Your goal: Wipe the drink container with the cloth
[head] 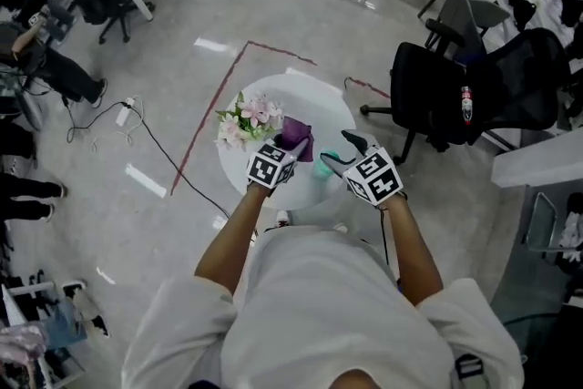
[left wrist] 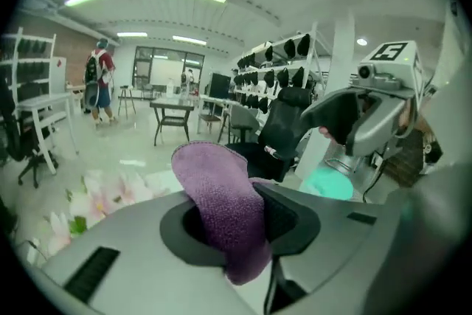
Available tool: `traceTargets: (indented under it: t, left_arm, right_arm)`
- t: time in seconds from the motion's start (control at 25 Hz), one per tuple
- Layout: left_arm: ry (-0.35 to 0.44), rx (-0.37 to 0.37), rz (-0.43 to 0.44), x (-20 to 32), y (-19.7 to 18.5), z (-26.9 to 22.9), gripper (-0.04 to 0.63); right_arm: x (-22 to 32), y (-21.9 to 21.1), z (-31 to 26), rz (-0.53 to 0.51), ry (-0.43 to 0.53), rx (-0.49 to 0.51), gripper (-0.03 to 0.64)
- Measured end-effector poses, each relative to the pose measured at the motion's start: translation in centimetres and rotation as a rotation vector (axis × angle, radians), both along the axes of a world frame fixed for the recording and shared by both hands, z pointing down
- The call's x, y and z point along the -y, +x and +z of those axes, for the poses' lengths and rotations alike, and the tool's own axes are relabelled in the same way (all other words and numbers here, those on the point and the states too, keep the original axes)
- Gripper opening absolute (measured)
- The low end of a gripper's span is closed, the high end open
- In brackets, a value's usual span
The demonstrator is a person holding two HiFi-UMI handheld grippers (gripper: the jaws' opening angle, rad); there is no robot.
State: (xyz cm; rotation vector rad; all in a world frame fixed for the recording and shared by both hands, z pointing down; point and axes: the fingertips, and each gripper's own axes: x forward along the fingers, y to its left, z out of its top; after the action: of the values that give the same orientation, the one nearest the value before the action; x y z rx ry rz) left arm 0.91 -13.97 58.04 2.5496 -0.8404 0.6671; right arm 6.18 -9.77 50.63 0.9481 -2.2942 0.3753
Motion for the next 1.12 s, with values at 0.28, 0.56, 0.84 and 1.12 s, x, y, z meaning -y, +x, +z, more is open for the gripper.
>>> traceTargets:
  t: [0.28,0.56,0.84,1.12]
  left_arm:
    - [0.33,-0.025,-0.075,4.6,-1.0,-13.8,0.123]
    - [0.584,-0.044,-0.122,6.5,-2.5,-28.0,0.122]
    - [0.689,-0.064,-0.133,5.6,-3.0,-35.4,0.123]
    - [0.749,-0.045,-0.09,3.2,-2.2,-37.3,0.123]
  right_arm:
    - [7.4,5.8,-10.3,0.184,0.283,0.002,0.124]
    - [9.4,7.8,-22.2,0.228,0.535,0.105,0.015]
    - [8.0,6.1,-29.3,0.153,0.667,0.12,0.014]
    - [6.9,4.9,-30.2,0.116,0.682,0.095,0.014]
